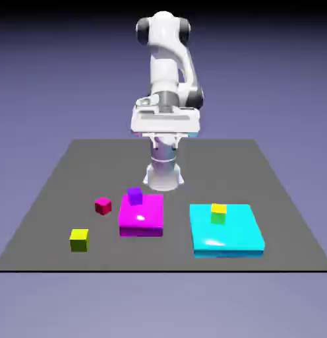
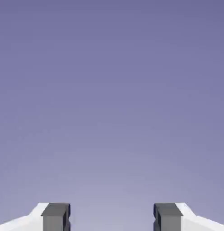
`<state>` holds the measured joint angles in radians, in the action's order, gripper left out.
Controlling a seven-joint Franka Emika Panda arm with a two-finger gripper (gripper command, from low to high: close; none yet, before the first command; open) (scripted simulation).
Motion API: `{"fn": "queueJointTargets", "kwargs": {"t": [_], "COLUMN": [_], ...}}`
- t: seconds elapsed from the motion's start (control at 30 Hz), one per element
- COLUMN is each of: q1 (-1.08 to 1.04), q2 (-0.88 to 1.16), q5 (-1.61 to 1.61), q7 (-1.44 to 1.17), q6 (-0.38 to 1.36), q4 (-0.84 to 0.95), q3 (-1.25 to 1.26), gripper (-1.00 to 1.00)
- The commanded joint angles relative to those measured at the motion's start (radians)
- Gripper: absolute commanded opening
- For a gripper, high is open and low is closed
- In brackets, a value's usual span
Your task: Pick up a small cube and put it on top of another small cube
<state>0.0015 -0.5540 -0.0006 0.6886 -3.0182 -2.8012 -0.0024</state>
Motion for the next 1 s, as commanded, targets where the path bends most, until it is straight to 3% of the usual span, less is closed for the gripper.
{"fn": "queueJointTargets", "kwargs": {"t": [0.0,0.97], "q1": [-0.009,-0.26], "q2": [0.013,0.399], "q5": [0.0,-0.015], "q7": [-0.044,-1.305], "q6": [0.016,0.467], "q4": [0.007,0.218], "q3": [-0.002,-0.061], "gripper": [0.0,0.0]}}
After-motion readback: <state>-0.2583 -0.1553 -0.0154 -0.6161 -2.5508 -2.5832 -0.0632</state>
